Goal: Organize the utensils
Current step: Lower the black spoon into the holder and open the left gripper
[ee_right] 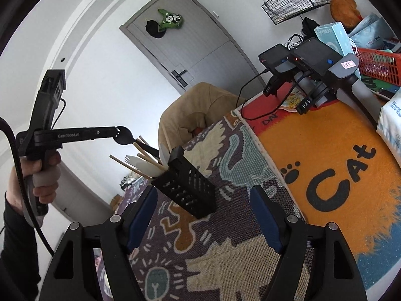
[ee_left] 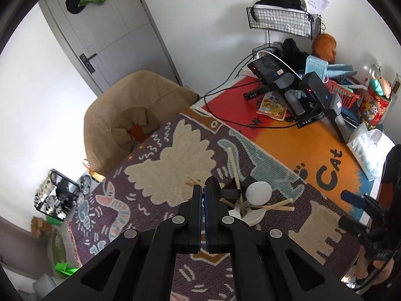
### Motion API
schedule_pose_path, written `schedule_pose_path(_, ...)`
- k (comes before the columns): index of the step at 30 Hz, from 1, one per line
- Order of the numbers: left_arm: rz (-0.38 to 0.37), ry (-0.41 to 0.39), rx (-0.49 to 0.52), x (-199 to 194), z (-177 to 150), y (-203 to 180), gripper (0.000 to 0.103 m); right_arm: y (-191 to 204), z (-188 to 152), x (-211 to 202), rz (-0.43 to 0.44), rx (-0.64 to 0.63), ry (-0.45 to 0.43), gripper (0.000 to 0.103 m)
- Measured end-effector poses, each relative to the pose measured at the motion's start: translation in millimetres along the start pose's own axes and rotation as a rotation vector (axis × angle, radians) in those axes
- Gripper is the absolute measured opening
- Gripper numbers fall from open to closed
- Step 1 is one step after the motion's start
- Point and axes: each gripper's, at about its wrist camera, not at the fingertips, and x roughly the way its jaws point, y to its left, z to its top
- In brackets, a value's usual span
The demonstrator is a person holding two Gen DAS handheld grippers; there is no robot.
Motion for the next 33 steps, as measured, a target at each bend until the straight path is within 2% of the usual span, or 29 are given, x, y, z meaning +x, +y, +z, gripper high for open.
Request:
schedule_pose_path(3,-0.052,0.030,-0.037,6,-1,1,0.002,0,-1,2,-0.002,-0.003,0.007,0.082)
schedule_pose_path(4,-0.070,0.031,-0.049,6,-2,2,0.006,0,-2,2,-0.005,-0.006,0.006,0.083)
schedule_pose_path(6,-0.082,0.026,-0.062,4,-4,2,0.030,1,-2,2,-0.005,-0.007,0.007,0.085)
schedule_pose_path(7,-0.081,0.015,-0.066,1,-5,3,0.056,1,-2,2,-0.006,-0.006,0.007,0.085)
schedule_pose_path(8,-0.075,-0.009,-0.072,-4,-7,4,0.073,2,-2,2,-0.007,-0.006,0.007,0.086)
schedule_pose_path(9,-0.069,-0.040,-0.077,-10,-10,6,0.076,4,-2,3,-0.009,-0.007,0.007,0.090)
schedule_pose_path(12,-0.084,-0.080,-0.098,-23,-17,12,0.078,10,-2,1,-0.022,-0.018,-0.005,0.102)
schedule_pose_path(13,-0.096,-0.093,-0.113,-28,-23,16,0.079,13,-2,1,-0.023,-0.023,-0.011,0.103)
schedule_pose_path(15,-0.103,-0.116,-0.133,-36,-32,22,0.081,19,-2,-1,-0.033,-0.037,-0.023,0.103)
schedule_pose_path(17,-0.113,-0.146,-0.152,-44,-42,28,0.088,26,-2,-2,-0.050,-0.058,-0.031,0.103)
schedule_pose_path(25,-0.108,-0.285,-0.211,-81,-88,48,0.098,58,-7,3,-0.069,-0.131,-0.025,0.103)
schedule_pose_path(33,-0.140,-0.360,-0.264,-99,-135,61,0.099,91,-13,1,-0.078,-0.204,-0.021,0.103)
